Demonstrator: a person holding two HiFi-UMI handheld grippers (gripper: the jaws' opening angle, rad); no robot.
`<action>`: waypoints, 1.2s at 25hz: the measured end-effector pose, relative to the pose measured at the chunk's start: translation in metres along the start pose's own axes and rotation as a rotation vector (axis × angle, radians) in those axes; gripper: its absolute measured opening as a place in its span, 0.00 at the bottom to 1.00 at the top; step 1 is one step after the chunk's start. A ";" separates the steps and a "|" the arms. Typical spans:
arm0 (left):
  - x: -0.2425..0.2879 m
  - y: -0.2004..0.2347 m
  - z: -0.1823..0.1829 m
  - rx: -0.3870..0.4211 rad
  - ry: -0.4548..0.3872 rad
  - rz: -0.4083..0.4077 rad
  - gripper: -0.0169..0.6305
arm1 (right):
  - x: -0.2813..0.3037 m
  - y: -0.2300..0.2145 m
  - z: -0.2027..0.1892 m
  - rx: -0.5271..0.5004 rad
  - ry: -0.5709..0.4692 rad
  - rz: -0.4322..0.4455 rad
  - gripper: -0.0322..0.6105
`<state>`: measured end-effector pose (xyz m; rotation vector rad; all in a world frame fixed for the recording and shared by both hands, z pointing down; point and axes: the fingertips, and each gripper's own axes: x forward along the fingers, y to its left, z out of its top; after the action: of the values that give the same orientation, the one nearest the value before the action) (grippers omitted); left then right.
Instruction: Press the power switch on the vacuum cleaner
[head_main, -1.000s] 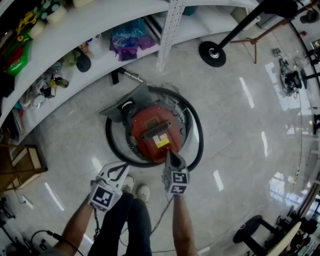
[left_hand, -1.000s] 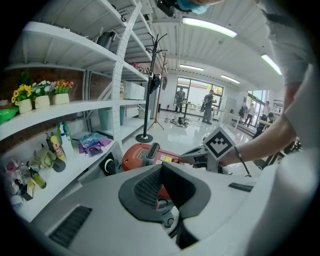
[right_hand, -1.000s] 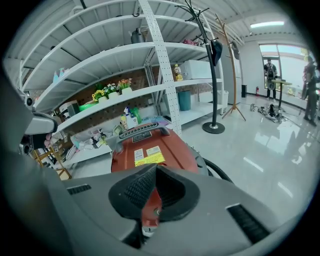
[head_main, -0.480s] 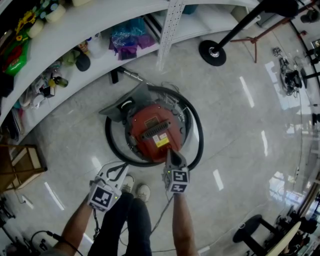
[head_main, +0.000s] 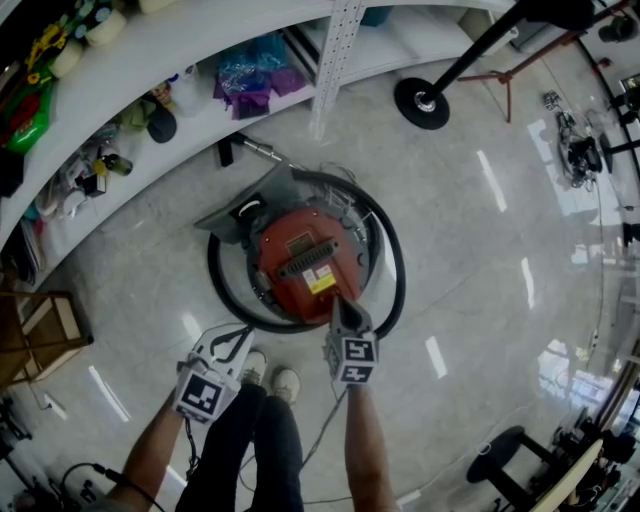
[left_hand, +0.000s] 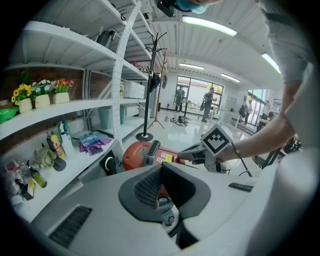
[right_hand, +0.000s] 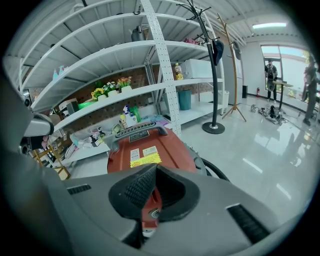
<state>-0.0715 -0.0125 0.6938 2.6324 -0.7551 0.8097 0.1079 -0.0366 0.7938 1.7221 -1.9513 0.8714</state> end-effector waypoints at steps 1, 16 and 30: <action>0.000 0.000 0.000 0.000 0.001 0.000 0.04 | 0.000 -0.001 -0.001 0.002 0.005 0.000 0.07; -0.003 0.000 -0.004 -0.002 0.016 -0.007 0.04 | 0.000 -0.003 0.001 0.018 -0.001 0.000 0.07; -0.001 -0.003 0.001 0.016 0.011 -0.006 0.04 | 0.001 -0.002 0.002 0.050 0.002 0.013 0.07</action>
<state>-0.0703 -0.0097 0.6919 2.6411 -0.7411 0.8310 0.1100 -0.0385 0.7937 1.7372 -1.9579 0.9329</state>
